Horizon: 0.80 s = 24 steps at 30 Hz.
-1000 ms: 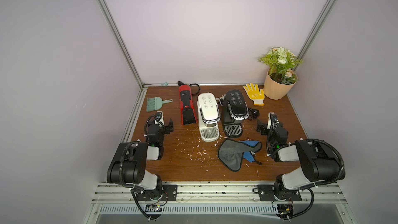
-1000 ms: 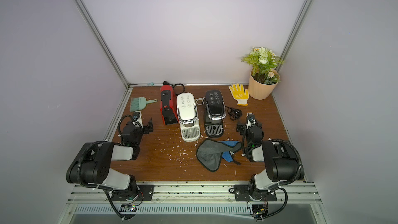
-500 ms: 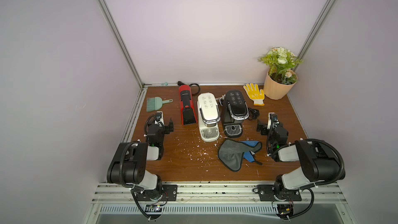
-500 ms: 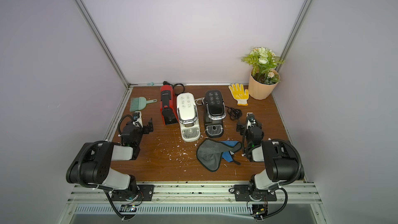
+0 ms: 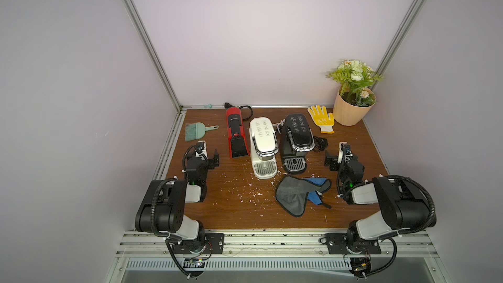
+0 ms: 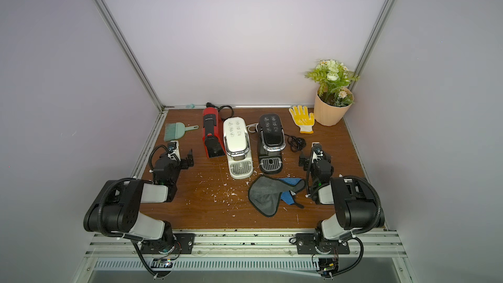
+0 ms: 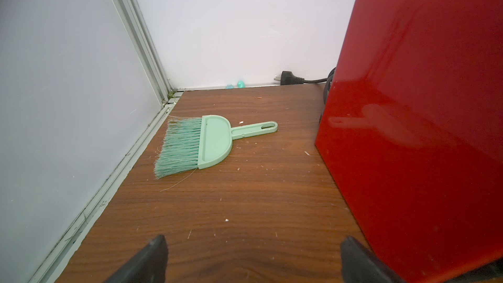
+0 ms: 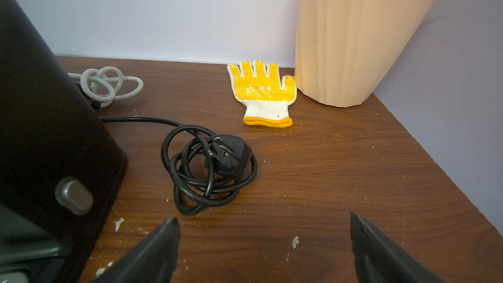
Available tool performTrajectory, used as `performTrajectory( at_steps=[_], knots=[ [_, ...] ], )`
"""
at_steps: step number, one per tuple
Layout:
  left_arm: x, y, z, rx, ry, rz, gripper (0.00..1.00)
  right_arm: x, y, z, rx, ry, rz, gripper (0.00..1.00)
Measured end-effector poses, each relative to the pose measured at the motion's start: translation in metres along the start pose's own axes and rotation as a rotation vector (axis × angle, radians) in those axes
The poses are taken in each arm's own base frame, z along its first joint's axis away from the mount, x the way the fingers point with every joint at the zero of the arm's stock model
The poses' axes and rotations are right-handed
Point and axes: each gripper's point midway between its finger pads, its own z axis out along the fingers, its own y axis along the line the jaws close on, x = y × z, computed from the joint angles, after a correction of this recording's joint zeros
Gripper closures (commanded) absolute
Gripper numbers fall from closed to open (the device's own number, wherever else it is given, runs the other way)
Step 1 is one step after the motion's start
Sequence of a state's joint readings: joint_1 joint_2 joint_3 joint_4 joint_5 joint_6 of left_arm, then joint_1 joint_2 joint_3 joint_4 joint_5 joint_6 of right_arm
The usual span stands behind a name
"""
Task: Wipe the surface of a coffee machine
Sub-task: Pick up the cleaning item at the center of the board.
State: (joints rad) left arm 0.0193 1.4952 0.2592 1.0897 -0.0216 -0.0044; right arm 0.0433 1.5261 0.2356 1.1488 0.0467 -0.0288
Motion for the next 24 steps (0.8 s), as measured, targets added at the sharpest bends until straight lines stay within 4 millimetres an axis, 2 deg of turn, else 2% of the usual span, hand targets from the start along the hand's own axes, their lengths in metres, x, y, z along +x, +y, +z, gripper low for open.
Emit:
performTrajectory(
  at_steps=[2,4,6,9,12,15,18,21,24],
  knots=[
    [0.0,0.002,0.0,-0.009,0.019,-0.007,0.0,-0.004,0.0,-0.003,0.0,0.0,0.0,0.0],
    [-0.009,0.007,0.002,-0.036,0.044,-0.034,0.0,-0.016,-0.002,-0.008,0.01,0.001,0.013,0.0],
    [-0.029,0.011,0.009,-0.058,0.054,-0.07,0.01,-0.043,-0.005,-0.012,0.022,-0.022,0.035,0.0],
    [-0.067,0.014,0.018,-0.067,0.057,-0.142,0.0,-0.097,-0.008,-0.02,0.024,-0.089,0.104,0.0],
    [-0.081,0.013,0.013,-0.057,0.085,-0.231,0.0,-0.127,-0.007,-0.032,0.006,-0.094,0.197,0.01],
    [-0.07,0.003,-0.001,-0.01,0.17,-0.299,0.0,-0.123,0.007,-0.039,-0.072,-0.005,0.25,0.02],
    [-0.063,-0.004,-0.02,0.024,0.256,-0.355,0.0,-0.096,0.026,-0.045,-0.164,0.146,0.302,0.04],
    [-0.074,-0.012,-0.037,0.068,0.297,-0.403,0.0,-0.063,0.043,-0.062,-0.233,0.301,0.363,0.06],
    [-0.087,-0.025,-0.055,0.148,0.313,-0.441,0.0,-0.046,0.056,-0.087,-0.289,0.391,0.425,0.08]
  ],
)
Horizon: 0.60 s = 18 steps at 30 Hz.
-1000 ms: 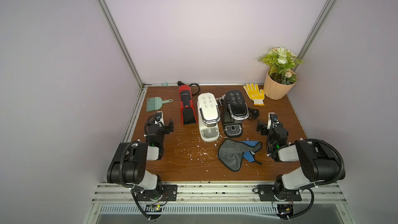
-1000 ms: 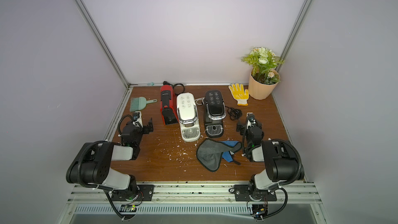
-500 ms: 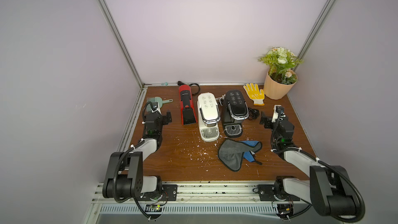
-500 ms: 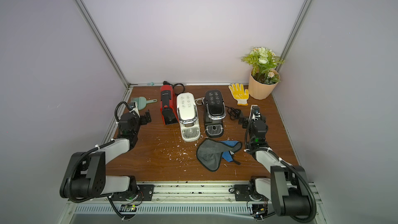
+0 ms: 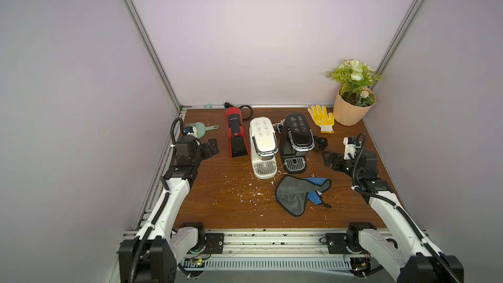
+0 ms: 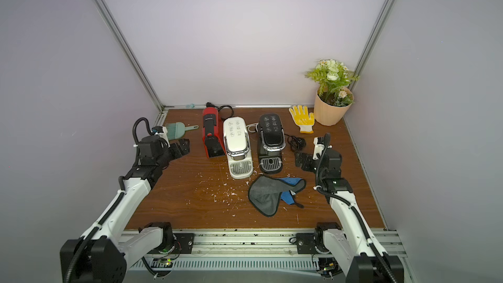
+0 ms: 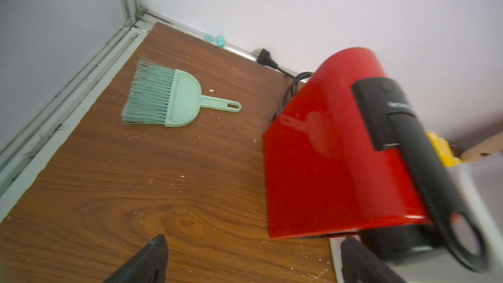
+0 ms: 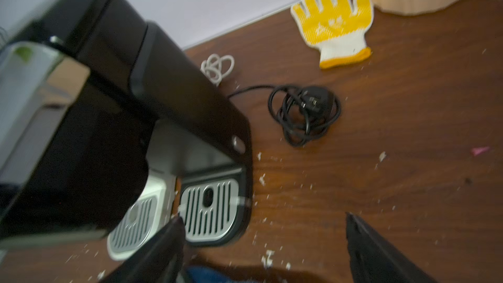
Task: Wipe the surface of a coffee machine
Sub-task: Pick up the cleaning item at the center of the board.
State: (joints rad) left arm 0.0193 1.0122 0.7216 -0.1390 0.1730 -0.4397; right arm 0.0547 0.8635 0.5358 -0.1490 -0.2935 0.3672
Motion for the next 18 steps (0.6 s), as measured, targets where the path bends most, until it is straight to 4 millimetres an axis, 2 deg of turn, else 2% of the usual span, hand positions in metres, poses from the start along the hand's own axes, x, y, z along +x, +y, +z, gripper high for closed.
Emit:
performTrajectory(
  at_steps=[3,5,8,10,14,18],
  knots=[
    [0.02,-0.012,-0.018,0.079,0.049,-0.026,0.0,0.019,0.011,-0.018,-0.051,0.037,0.05,0.1],
    [0.047,-0.016,-0.031,0.14,0.093,-0.068,0.0,0.031,0.016,-0.027,-0.072,0.068,0.082,0.1],
    [0.088,-0.024,-0.045,0.24,0.169,-0.146,0.0,0.05,0.017,-0.029,-0.08,0.142,0.126,0.11],
    [0.107,-0.029,-0.054,0.285,0.216,-0.186,0.0,0.066,0.015,-0.027,-0.069,0.199,0.154,0.14],
    [0.116,-0.045,-0.072,0.384,0.251,-0.223,0.0,0.097,0.012,-0.022,-0.021,0.312,0.181,0.14],
    [0.123,-0.058,-0.082,0.462,0.295,-0.237,0.01,0.118,0.017,-0.012,0.014,0.396,0.168,0.13]
  ],
)
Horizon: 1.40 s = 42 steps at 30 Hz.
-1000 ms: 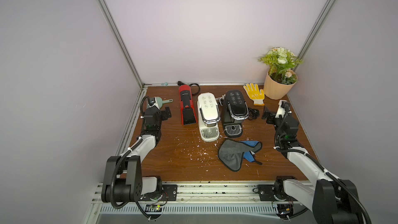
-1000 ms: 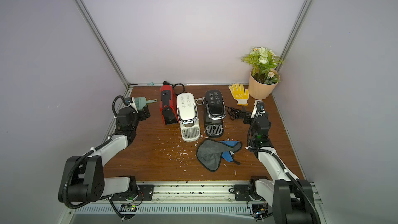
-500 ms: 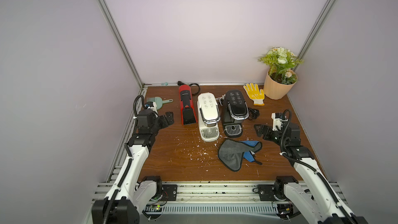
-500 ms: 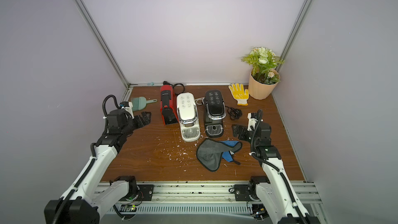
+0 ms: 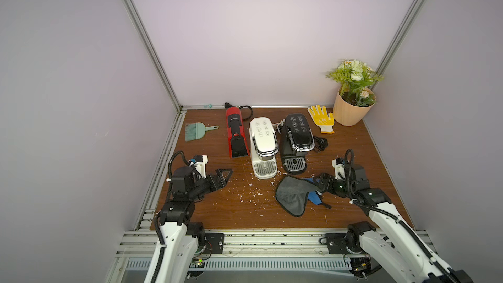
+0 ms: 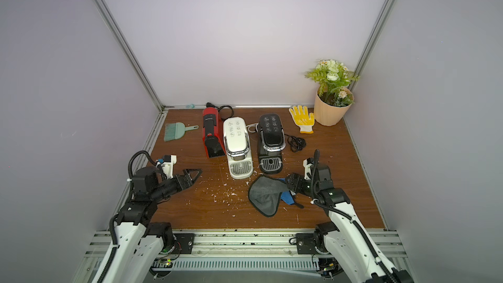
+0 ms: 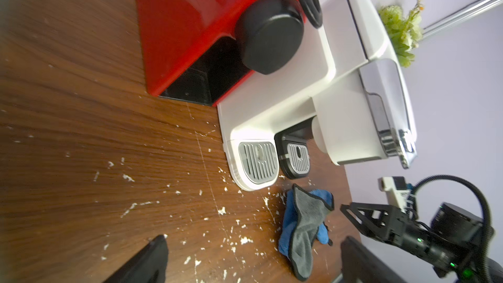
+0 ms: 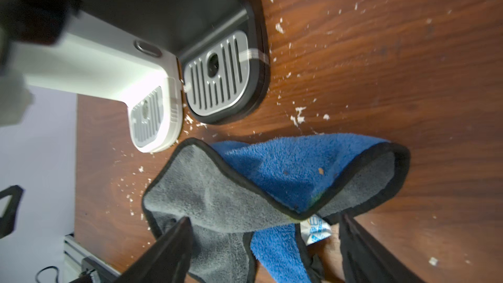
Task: Wipe the surface of a coffee machine
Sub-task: Pick up the cleaning item at the center of the board.
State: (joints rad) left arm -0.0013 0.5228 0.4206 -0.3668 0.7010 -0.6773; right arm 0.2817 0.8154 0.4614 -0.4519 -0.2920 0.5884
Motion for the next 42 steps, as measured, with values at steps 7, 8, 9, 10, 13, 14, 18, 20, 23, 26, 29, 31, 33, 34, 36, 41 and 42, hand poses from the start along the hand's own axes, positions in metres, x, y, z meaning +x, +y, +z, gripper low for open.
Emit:
performTrajectory(
  at_steps=[7,8,9,10,13,14,18,20,23,26,29,31,33,34,36,41,42],
  knots=[
    [0.05,-0.018,0.013,0.061,0.182,0.013,0.01,0.026,0.002,0.027,0.103,0.097,-0.063,0.14],
    [0.059,-0.023,0.015,0.074,0.214,0.025,0.01,0.028,0.002,0.03,0.122,0.107,-0.075,0.14],
    [0.067,-0.027,0.017,0.084,0.238,0.036,0.01,0.031,0.003,0.033,0.135,0.118,-0.087,0.15],
    [0.079,-0.031,0.022,0.094,0.274,0.047,0.01,0.033,0.006,0.036,0.146,0.127,-0.103,0.15],
    [0.115,-0.035,0.034,0.093,0.382,0.075,0.0,0.043,0.014,0.046,0.173,0.15,-0.155,0.24],
    [0.124,-0.035,0.037,0.084,0.408,0.082,0.0,0.044,0.016,0.048,0.18,0.152,-0.169,0.28],
    [0.147,-0.035,0.054,0.023,0.497,0.131,0.0,0.047,0.022,0.056,0.19,0.143,-0.188,0.65],
    [0.145,-0.041,0.062,0.018,0.492,0.146,0.0,0.044,0.024,0.057,0.186,0.127,-0.187,0.81],
    [0.135,-0.054,0.073,0.029,0.466,0.174,0.0,0.04,0.03,0.055,0.164,0.106,-0.186,0.87],
    [0.124,-0.07,0.082,0.055,0.443,0.197,0.0,0.032,0.042,0.043,0.11,0.064,-0.194,0.88],
    [0.114,-0.087,0.086,0.088,0.419,0.217,0.0,0.022,0.064,0.023,0.023,0.023,-0.207,0.87],
    [0.106,-0.101,0.087,0.12,0.4,0.224,0.0,0.012,0.088,0.005,-0.068,-0.006,-0.218,0.86],
    [0.098,-0.115,0.086,0.157,0.382,0.228,0.0,0.005,0.11,-0.011,-0.153,-0.027,-0.228,0.86],
    [0.094,-0.124,0.085,0.182,0.372,0.23,0.0,0.003,0.122,-0.021,-0.204,-0.035,-0.233,0.85],
    [0.088,-0.138,0.083,0.225,0.356,0.226,0.0,-0.001,0.141,-0.037,-0.284,-0.043,-0.245,0.85],
    [0.072,-0.177,0.074,0.341,0.328,0.197,0.0,-0.005,0.182,-0.067,-0.456,-0.03,-0.278,0.84],
    [0.069,-0.185,0.072,0.361,0.327,0.19,0.0,-0.004,0.19,-0.07,-0.492,-0.015,-0.288,0.84]
  ],
)
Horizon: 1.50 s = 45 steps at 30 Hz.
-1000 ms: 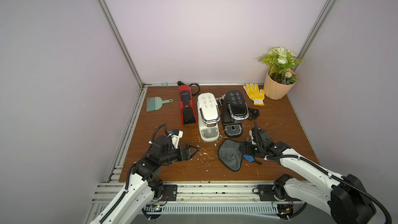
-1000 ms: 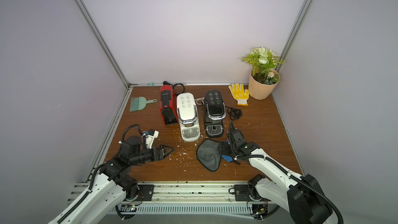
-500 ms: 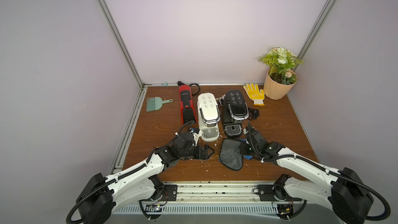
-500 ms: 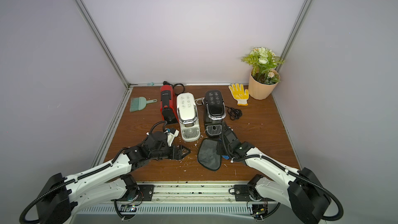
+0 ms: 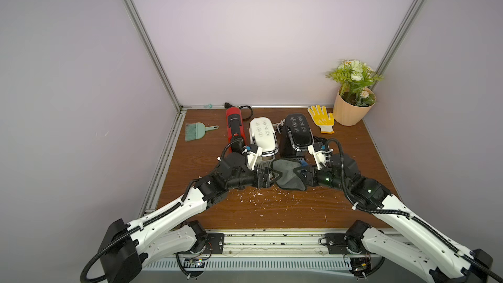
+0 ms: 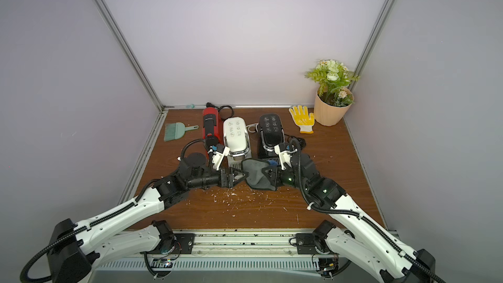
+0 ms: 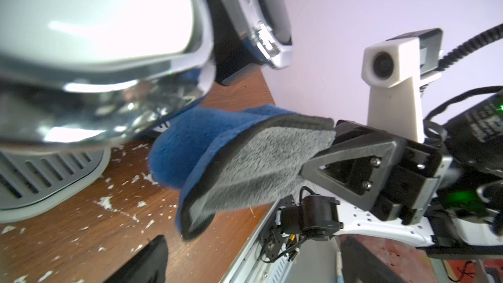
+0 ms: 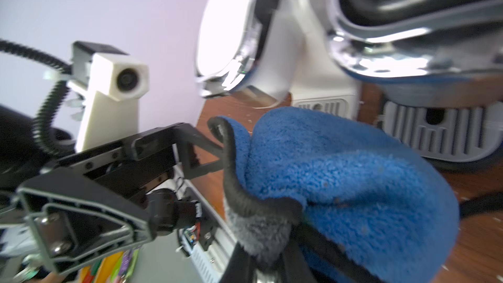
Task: Wipe the surface of a coffee machine
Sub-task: Pick up the cleaning item at the center of the board.
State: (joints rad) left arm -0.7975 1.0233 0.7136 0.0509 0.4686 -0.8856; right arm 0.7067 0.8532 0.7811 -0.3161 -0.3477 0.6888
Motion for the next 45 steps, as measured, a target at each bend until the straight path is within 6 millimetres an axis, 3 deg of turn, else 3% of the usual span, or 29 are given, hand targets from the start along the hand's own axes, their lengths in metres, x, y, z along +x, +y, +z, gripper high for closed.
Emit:
performTrajectory(
  at_steps=[4,10,21,28,32,41,44,45],
  knots=[
    [-0.017,-0.024,0.002,0.057,-0.017,-0.008,0.0,-0.005,0.028,0.002,-0.119,0.037,-0.02,0.84],
    [-0.023,-0.032,0.009,0.095,-0.019,-0.046,0.0,-0.013,0.064,-0.005,-0.29,0.035,-0.048,0.83],
    [-0.04,-0.064,0.011,0.183,-0.029,-0.056,0.08,-0.014,0.085,-0.009,-0.434,0.048,-0.07,0.83],
    [-0.049,-0.058,0.014,0.132,-0.06,-0.088,0.14,-0.006,0.099,-0.016,-0.509,0.08,-0.114,0.83],
    [-0.055,-0.061,0.013,0.116,-0.072,-0.092,0.27,-0.007,0.1,-0.017,-0.516,0.073,-0.123,0.83],
    [-0.058,-0.061,0.013,0.111,-0.08,-0.09,0.79,-0.011,0.092,-0.005,-0.463,0.076,-0.118,0.83],
    [-0.061,-0.059,0.012,0.088,-0.091,-0.085,0.99,-0.016,0.088,-0.003,-0.431,0.062,-0.112,0.76],
    [-0.062,-0.059,0.012,0.078,-0.094,-0.082,1.0,-0.019,0.088,-0.004,-0.422,0.051,-0.116,0.73]
  ],
)
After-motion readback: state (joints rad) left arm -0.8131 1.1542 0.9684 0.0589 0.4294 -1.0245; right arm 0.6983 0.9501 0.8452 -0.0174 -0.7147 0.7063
